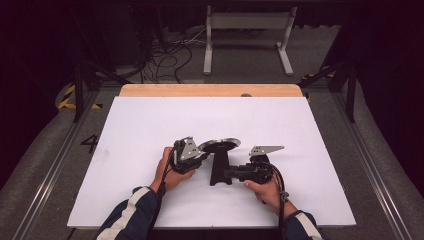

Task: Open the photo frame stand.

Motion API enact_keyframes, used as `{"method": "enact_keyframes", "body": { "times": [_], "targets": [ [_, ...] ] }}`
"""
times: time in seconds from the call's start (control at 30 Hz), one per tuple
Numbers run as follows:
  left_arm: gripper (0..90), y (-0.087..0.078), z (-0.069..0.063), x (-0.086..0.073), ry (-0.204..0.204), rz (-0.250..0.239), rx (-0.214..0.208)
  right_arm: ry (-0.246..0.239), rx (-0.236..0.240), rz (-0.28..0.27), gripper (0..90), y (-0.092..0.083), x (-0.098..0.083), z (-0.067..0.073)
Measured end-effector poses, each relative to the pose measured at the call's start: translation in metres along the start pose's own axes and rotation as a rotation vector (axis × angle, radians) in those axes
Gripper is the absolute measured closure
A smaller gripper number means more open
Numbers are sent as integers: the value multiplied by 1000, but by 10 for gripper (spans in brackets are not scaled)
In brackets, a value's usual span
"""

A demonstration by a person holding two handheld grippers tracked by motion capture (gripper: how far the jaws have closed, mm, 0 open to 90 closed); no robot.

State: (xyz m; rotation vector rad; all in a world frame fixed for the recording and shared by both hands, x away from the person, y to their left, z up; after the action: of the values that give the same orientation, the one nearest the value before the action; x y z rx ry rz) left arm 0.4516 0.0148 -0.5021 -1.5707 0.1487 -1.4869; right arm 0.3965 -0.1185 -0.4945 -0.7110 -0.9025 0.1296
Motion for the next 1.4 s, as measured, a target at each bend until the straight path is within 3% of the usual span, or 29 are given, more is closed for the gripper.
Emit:
{"method": "enact_keyframes", "body": {
  "times": [0.23, 0.7, 1.07, 1.17, 1.4],
  "targets": [
    [719, -1, -2, -1, -1, 4, -4, -28, -56, 33, 751, 2, -4, 1],
    [674, -13, 2, -8, -3, 4, -2, -72, -150, 27, 756, -8, -3, 1],
    [507, -17, 10, -11, -10, -4, -2, -138, -229, 16, 802, -14, 0, 7],
    [392, -18, 13, -12, -20, -2, 24, -154, -251, 4, 830, -16, 2, 8],
    [352, -22, 14, -11, -26, -4, 33, -163, -278, -29, 891, -21, 6, 11]
  ]
}}
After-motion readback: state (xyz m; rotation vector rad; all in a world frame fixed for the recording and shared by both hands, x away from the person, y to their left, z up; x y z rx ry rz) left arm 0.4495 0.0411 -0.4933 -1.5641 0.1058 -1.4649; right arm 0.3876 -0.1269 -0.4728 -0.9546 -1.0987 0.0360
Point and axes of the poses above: each handheld gripper's, and its own axes: y roughly forward along the jaws, x roughly out of its top, z roughly to its left, the point moved 9 cm from there along y, roughly forward along the jaws, and after that the axes turned 10 degrees about z, right-handed, at the moved point
